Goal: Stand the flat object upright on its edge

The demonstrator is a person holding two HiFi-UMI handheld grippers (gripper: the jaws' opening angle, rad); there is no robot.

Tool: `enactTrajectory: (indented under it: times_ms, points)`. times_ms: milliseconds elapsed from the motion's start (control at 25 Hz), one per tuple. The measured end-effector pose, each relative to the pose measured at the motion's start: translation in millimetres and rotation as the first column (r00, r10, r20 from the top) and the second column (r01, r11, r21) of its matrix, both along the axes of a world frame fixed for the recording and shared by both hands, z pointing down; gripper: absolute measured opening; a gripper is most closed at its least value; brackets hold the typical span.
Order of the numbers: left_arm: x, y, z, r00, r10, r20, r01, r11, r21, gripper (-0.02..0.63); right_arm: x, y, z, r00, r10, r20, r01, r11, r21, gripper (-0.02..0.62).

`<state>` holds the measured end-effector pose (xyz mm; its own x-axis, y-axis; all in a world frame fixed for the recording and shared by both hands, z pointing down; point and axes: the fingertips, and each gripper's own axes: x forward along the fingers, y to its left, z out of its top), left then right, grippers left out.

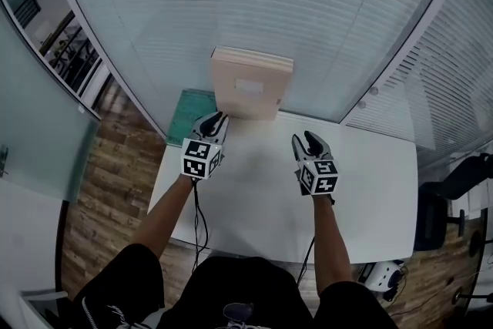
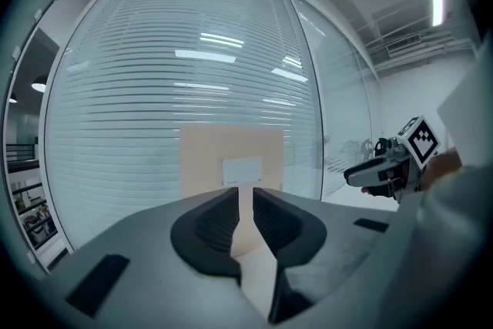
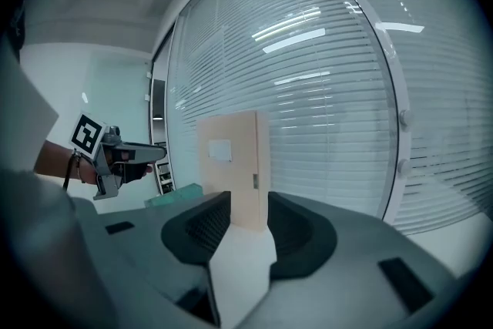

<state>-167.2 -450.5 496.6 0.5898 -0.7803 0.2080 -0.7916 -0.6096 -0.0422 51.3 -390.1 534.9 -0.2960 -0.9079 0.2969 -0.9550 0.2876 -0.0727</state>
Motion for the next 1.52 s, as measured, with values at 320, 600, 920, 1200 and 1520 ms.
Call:
enactTrajectory:
  times_ms: [320, 600, 920, 1200, 1520]
  points:
    - [17.0, 26.3, -8.7, 0.998, 0.051, -0.045, -0.049, 0.998, 0.036, 0.031, 3.5, 32.7, -8.6, 0.999, 0.032, -0.018, -0.032, 0.999, 0.035, 0.065]
    - [38.3, 55.5, -6.1, 0.991, 0.102, -0.085, -0.101, 0.995, 0.022, 0.020, 8.3, 55.9, -16.2, 0.999, 0.013, -0.051, -0.010, 0.998, 0.062, 0.025]
    - [63.4, 86.7, 6.7, 0.988, 0.127, -0.089, -0.129, 0.991, -0.019, 0.020, 13.5, 72.2, -16.6, 0.997, -0.044, -0.067, 0.049, 0.996, 0.069, 0.021]
    - [80.8, 100.8, 2.6, 0.989, 0.106, -0.102, -0.108, 0.994, -0.014, 0.020, 24.7, 83.1, -20.4, 0.997, -0.064, -0.042, 0.068, 0.994, 0.085, 0.021]
    - [89.6, 115.3, 2.0, 0.993, 0.062, -0.100, -0.063, 0.998, -0.007, 0.020, 31.7, 94.2, -19.0, 0.994, -0.100, -0.040, 0.103, 0.991, 0.091, 0.021]
